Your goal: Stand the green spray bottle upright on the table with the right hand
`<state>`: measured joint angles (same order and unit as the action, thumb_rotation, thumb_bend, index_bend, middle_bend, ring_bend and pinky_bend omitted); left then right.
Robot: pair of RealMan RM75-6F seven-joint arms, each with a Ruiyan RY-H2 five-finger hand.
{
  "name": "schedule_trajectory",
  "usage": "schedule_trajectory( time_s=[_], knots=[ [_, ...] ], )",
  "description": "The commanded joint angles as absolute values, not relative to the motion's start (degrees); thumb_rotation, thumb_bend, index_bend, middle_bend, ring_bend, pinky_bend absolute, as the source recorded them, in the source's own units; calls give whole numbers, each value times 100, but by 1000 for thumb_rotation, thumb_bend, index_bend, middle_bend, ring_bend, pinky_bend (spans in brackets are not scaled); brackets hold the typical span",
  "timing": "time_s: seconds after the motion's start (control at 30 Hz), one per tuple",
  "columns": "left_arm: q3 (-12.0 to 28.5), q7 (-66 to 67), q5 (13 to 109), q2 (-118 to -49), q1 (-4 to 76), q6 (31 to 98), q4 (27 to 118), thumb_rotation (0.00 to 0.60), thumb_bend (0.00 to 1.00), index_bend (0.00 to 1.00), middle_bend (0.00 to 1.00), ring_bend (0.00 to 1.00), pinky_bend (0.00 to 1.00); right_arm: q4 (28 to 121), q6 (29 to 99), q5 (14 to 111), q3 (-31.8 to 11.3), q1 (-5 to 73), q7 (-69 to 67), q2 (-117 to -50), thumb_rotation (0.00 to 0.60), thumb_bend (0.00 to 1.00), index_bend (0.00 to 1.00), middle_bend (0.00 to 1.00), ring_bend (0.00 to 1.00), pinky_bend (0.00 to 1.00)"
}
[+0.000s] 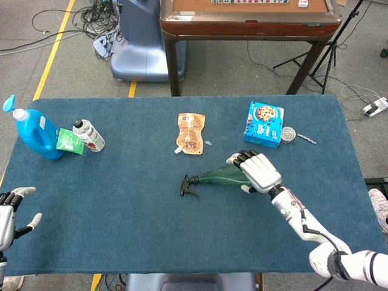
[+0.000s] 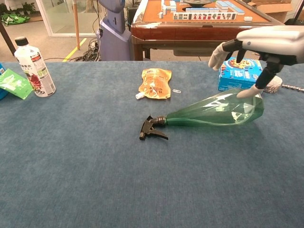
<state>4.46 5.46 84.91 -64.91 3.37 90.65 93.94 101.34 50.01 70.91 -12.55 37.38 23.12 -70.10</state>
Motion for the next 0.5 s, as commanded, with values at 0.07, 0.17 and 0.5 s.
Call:
schedule_trajectory(
  time_s=[0.07, 0.17, 0.5],
  knots=[
    [442, 551, 8515, -6492, 321, 9094, 9401, 600, 255, 296, 311, 298, 250, 9808, 4776, 6411, -1335, 4209, 2958, -7516, 600, 123, 264, 261, 182, 279],
    [453, 562, 8497, -6496, 298, 9126, 9399, 600, 255, 296, 311, 298, 230, 9660, 4729, 6103, -1324, 4442, 3210, -7749, 600, 121, 262, 261, 180, 279],
    [458, 487, 8474, -6463, 245, 9166, 9371, 600, 255, 296, 311, 298, 191, 9251, 4772, 5304, -1175, 5052, 4072, -8359, 600, 114, 249, 261, 180, 279]
  ],
)
